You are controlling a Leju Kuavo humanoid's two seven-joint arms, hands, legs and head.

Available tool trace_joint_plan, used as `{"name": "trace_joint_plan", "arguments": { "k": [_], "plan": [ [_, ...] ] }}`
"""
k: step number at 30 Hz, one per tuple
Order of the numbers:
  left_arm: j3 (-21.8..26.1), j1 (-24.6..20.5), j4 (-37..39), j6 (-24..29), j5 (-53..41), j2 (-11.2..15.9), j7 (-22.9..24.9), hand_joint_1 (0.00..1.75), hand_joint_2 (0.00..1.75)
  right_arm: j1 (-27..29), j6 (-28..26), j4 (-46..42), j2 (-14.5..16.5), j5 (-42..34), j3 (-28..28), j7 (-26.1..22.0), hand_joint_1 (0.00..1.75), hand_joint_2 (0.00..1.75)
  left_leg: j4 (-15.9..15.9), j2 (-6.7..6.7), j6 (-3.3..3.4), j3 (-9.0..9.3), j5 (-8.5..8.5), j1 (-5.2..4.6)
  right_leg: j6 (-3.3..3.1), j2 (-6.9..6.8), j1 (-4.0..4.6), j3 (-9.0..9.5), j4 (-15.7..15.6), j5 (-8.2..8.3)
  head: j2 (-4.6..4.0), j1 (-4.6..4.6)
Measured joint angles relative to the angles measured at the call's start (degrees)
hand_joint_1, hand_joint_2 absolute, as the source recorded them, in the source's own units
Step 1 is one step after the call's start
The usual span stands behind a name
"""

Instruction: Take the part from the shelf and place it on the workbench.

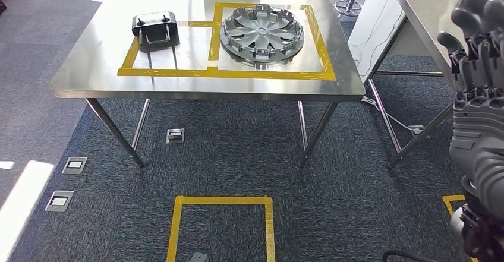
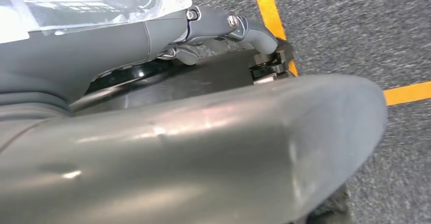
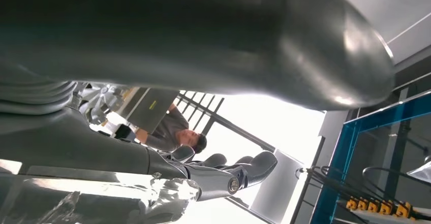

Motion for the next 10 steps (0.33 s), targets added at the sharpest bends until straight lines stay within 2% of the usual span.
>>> {"name": "trace_joint_plan", "arguments": {
  "k": [1,2,3,4,5,6,7,8,10],
  "plan": [
    [0.0,-0.1,0.0,0.0,0.0,0.0,0.0,0.0,0.0,0.0,0.0,0.0,0.0,0.0,0.0,0.0,0.0,0.0,0.1,-0.01,0.05,-0.85,0.62,-0.26,-0.56,0.02,0.29,1.92,-1.8,1.62,0.0,0.02],
    [0.0,-0.2,-0.1,0.0,0.0,-0.1,0.0,0.0,0.0,0.0,0.0,0.0,0.0,0.0,0.0,0.0,0.0,0.0,0.1,-0.02,0.08,-1.56,1.2,-0.4,-1.35,0.08,0.72,4.67,-5.3,2.84,0.0,0.02],
    [0.0,-0.3,-0.1,0.0,0.0,-0.2,0.0,0.0,0.0,-0.1,0.0,0.0,0.0,0.0,-0.1,0.0,0.0,0.0,0.1,-0.04,0.01,-2.13,1.75,-0.6,-2.27,0.11,1.18,7.75,-9.7,3.15,0.0,-0.03],
    [0.0,-0.4,-0.2,0.0,0.0,-0.3,0.0,0.0,0.0,-0.1,0.0,0.0,0.0,0.0,-0.2,0.0,0.0,0.0,0.1,-0.05,-0.16,-2.54,2.3,-0.59,-2.91,0.14,1.6,10.34,-13.7,2.84,0.0,-0.08],
    [0.0,-0.4,-0.3,0.0,0.0,-0.4,0.0,0.0,0.0,-0.2,0.1,0.0,0.0,0.0,-0.3,-0.1,0.0,0.0,0.1,-0.05,-0.41,-2.85,2.85,-0.47,-3.3,0.18,1.99,11.97,-16.5,2.34,0.0,-0.14],
    [0.0,-0.4,-0.3,0.0,0.0,-0.5,0.0,0.0,0.0,-0.2,0.1,0.0,-0.1,0.0,-0.3,-0.1,0.0,0.0,0.0,-0.04,-0.74,-3.11,3.44,-0.37,-3.45,0.16,2.23,12.62,-18.0,2.06,0.0,-0.07],
    [0.0,-0.4,-0.3,0.0,0.0,-0.5,0.0,0.0,0.0,-0.2,0.1,0.0,-0.1,0.0,-0.4,-0.1,0.0,0.0,-0.2,-0.07,-1.06,-3.31,4.0,-0.25,-3.37,0.11,2.28,12.51,-18.7,2.45,0.0,0.12],
    [0.0,-0.4,-0.3,0.0,0.0,-0.4,0.0,0.0,0.0,-0.2,0.2,0.0,-0.1,0.0,-0.4,-0.1,0.0,0.0,-0.2,-0.12,-1.37,-3.57,3.87,-0.22,-3.41,-0.04,2.19,12.17,-19.1,3.15,0.0,0.26],
    [0.0,-0.4,-0.3,0.0,0.0,-0.4,0.0,0.0,0.0,-0.2,0.2,0.0,-0.1,0.0,-0.4,-0.1,0.0,0.0,0.7,-0.25,-1.85,-4.08,2.2,-0.3,-3.55,-0.34,1.78,11.56,-19.7,4.31,0.0,0.36]
  ]
}}
